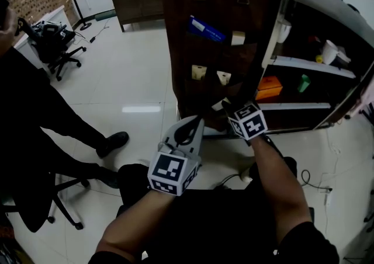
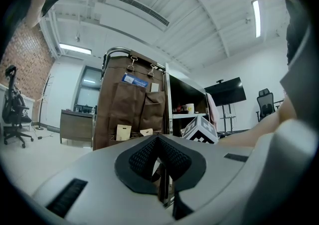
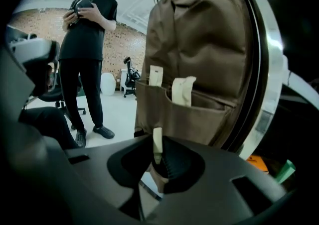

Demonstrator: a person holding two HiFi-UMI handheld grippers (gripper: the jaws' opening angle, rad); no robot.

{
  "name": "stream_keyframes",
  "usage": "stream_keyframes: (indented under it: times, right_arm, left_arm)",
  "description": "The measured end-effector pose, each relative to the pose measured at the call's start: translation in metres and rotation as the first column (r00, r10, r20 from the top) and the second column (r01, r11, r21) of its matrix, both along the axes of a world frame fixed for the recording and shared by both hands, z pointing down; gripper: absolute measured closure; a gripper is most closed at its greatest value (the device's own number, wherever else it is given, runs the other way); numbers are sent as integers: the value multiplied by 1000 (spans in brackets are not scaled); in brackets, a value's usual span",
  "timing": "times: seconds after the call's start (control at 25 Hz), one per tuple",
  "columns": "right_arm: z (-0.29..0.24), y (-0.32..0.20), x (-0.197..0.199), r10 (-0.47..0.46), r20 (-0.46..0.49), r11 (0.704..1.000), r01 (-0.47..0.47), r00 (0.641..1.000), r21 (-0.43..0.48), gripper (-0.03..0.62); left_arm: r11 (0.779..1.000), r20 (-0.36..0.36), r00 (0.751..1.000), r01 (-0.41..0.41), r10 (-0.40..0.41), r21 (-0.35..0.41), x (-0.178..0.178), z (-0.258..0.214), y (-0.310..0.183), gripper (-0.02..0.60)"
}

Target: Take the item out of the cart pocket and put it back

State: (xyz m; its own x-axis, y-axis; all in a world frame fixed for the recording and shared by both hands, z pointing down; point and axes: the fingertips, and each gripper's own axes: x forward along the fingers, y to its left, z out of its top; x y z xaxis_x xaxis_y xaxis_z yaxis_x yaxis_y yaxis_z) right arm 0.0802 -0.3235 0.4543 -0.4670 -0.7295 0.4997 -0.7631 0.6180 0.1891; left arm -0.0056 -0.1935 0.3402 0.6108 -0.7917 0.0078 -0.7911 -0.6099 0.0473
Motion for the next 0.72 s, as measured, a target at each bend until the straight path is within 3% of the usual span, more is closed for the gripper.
stream_keyframes:
  times: [0.48,0.72]
  right_arm:
    - [-127,87,13,-39,217,976,-9,975,218,520]
    - [-161,136,23,-45,302,962,-40,952,269,520]
  left_arm:
    - [1000,-9,1000,-4,4,12,-1,-5,4,581]
    - [999,-4,1000,-5,5,37,-1,-9,8,581]
